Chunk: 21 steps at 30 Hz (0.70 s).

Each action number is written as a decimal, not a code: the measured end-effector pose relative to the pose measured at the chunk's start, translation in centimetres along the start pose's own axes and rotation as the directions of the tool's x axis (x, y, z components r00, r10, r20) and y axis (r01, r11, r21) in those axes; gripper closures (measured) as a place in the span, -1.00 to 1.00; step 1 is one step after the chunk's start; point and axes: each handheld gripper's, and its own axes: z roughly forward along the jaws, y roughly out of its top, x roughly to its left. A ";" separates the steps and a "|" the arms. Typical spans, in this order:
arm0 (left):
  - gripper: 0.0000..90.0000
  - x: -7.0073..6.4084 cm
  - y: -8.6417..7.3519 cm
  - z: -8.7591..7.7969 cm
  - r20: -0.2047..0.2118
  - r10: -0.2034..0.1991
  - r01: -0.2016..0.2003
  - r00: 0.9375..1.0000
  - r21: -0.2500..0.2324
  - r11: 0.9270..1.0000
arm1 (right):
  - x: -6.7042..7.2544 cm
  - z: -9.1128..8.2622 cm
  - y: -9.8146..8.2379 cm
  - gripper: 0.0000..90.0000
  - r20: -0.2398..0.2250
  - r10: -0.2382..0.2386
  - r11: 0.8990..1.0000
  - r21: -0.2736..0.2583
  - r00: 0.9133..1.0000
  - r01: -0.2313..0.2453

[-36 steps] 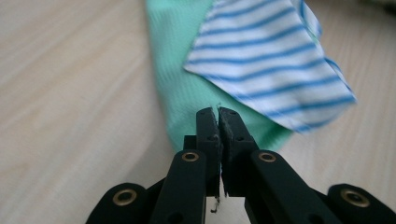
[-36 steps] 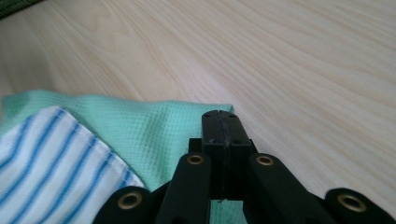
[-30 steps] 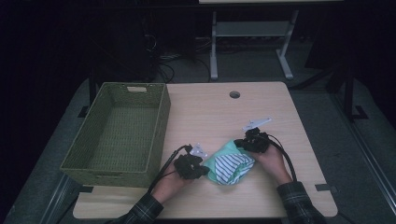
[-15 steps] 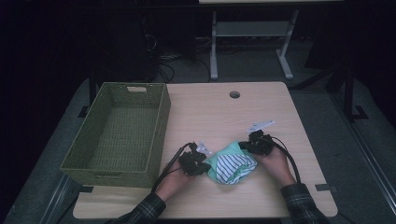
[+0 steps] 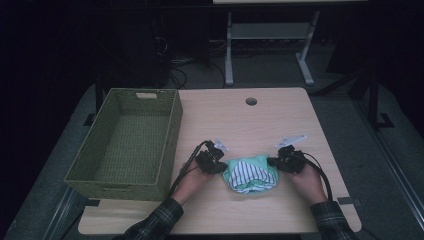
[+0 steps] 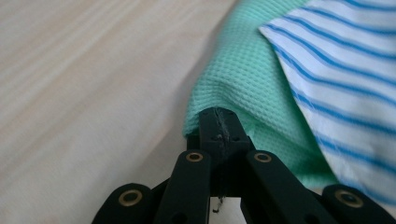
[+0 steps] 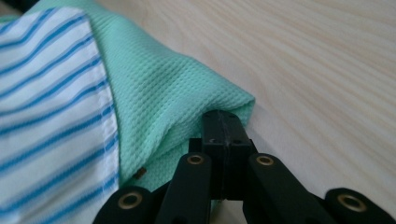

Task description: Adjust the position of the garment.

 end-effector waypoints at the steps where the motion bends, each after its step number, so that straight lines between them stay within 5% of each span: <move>1: 0.99 0.1 0.2 0.1 -0.006 -0.001 0.001 1.000 -0.005 1.000 | 0.1 -0.2 -0.2 0.99 0.000 0.002 1.000 0.000 1.000 -0.002; 10: 0.96 0.9 0.5 0.1 0.007 -0.026 0.026 1.000 -0.034 0.999 | 0.2 -1.1 -1.0 0.99 -0.002 0.009 1.000 -0.007 1.000 -0.009; 19: 0.17 0.1 -0.9 -2.2 0.011 0.008 -0.007 1.000 -0.040 0.999 | -1.0 -2.1 0.9 0.99 -0.003 0.022 0.995 -0.098 1.000 -0.022; 21: 0.04 -0.3 -1.3 -2.6 0.022 0.015 -0.015 1.000 -0.040 0.999 | -1.4 -1.7 1.6 0.99 0.000 0.014 0.996 -0.084 1.000 -0.014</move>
